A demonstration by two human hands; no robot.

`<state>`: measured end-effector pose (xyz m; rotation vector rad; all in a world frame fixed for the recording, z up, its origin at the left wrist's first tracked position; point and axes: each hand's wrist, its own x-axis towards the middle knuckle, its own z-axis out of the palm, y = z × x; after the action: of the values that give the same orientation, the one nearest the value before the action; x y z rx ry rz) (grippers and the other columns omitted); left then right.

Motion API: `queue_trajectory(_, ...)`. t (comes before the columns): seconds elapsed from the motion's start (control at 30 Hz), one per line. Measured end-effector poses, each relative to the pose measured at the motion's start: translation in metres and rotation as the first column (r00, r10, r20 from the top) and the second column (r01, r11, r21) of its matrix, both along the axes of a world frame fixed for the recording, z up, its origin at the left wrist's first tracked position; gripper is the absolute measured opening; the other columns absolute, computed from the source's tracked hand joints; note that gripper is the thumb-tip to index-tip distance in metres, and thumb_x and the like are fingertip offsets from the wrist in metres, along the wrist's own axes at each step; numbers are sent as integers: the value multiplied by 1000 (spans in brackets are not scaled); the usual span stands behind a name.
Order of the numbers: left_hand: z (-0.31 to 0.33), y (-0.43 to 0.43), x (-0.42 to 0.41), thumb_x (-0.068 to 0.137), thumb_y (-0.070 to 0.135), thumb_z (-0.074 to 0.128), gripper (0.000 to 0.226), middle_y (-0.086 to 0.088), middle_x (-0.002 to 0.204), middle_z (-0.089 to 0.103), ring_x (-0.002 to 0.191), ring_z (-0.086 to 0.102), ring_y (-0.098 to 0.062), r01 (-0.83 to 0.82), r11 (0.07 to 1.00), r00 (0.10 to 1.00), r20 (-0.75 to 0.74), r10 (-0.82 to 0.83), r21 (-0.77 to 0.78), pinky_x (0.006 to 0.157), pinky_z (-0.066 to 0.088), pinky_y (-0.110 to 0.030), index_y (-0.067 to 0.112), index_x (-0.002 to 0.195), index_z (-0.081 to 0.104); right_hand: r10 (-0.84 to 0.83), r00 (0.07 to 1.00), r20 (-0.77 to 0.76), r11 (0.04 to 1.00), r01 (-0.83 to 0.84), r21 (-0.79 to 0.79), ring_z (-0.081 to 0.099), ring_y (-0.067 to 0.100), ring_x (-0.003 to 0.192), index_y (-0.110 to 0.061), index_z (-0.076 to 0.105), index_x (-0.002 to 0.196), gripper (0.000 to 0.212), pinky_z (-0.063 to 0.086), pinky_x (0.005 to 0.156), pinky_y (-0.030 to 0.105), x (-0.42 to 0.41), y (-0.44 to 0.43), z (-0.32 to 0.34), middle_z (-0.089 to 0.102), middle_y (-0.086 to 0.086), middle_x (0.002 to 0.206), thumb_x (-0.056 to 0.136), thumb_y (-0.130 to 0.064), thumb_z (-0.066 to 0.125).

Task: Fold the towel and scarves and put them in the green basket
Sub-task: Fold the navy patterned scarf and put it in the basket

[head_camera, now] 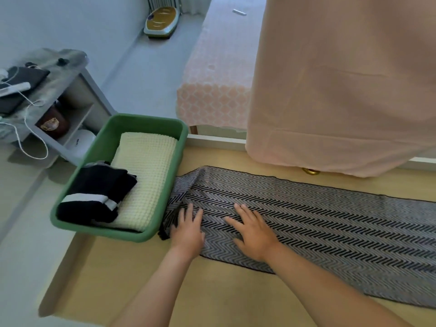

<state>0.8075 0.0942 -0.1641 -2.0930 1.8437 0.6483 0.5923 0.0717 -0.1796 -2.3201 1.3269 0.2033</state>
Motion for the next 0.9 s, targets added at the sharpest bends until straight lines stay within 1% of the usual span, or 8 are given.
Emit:
queue_trajectory(0.1,-1,21,4,100,45,42,56,-2,160,13,144,17,-27,67,997,998,4,-67,-25,108,34,-45,29,150,23,-42,998,-42,999,42,16,-8,21,153,-40,23,154,62,1,122,47,-11,12,3,-5,0,166,98,-35,49)
queue_trajectory(0.23,5,47,12,99,37,43,27,3,126,49,116,45,-20,22,975,996,-84,-41,-221,89,43,-34,27,123,50,-61,989,-133,998,57,-36,10,28,150,-28,45,134,48,3,122,50,3,29,19,17,8,162,87,-25,48)
queue_trajectory(0.37,1,73,23,94,22,55,21,-6,114,56,105,55,-28,-379,854,919,-250,304,-355,81,48,-39,16,114,59,-9,995,-101,1000,6,-27,10,27,149,-23,40,141,55,12,121,48,38,46,26,14,8,163,87,-24,49)
queue_trajectory(0.5,-8,89,34,92,36,59,50,-12,131,45,116,50,-29,-553,798,833,-174,525,-241,89,47,-39,12,135,44,-21,995,-93,980,38,196,-4,23,153,-36,23,154,71,9,122,47,76,69,28,-3,-2,166,90,-23,51)
queue_trajectory(0.63,-11,83,45,92,33,61,32,-9,125,48,112,52,-28,-540,818,839,-208,503,-200,88,45,-37,18,121,59,-82,991,-106,960,107,257,-3,20,153,-35,21,155,72,12,123,45,89,81,33,-3,-4,166,92,-28,54)
queue_trajectory(0.73,-7,75,39,88,23,64,17,-10,112,57,104,56,-31,-563,800,783,-443,436,-207,83,44,-33,15,102,70,-293,955,48,926,272,261,31,22,144,-33,34,151,65,31,117,39,85,85,39,22,-2,161,90,-29,57)
queue_trajectory(0.83,16,68,18,88,18,60,5,-6,93,62,88,59,-28,-568,801,670,-672,314,-192,69,38,-31,16,83,59,-543,797,264,820,435,373,47,14,131,-32,40,148,65,43,107,34,78,82,56,41,-5,149,87,-29,64)
queue_trajectory(0.9,38,60,1,90,17,59,9,-1,85,62,80,57,-22,-532,829,618,-748,242,-172,66,37,-30,16,83,54,-607,708,361,782,448,434,46,11,131,-36,32,150,86,44,105,33,65,78,70,44,-7,146,77,-29,78)
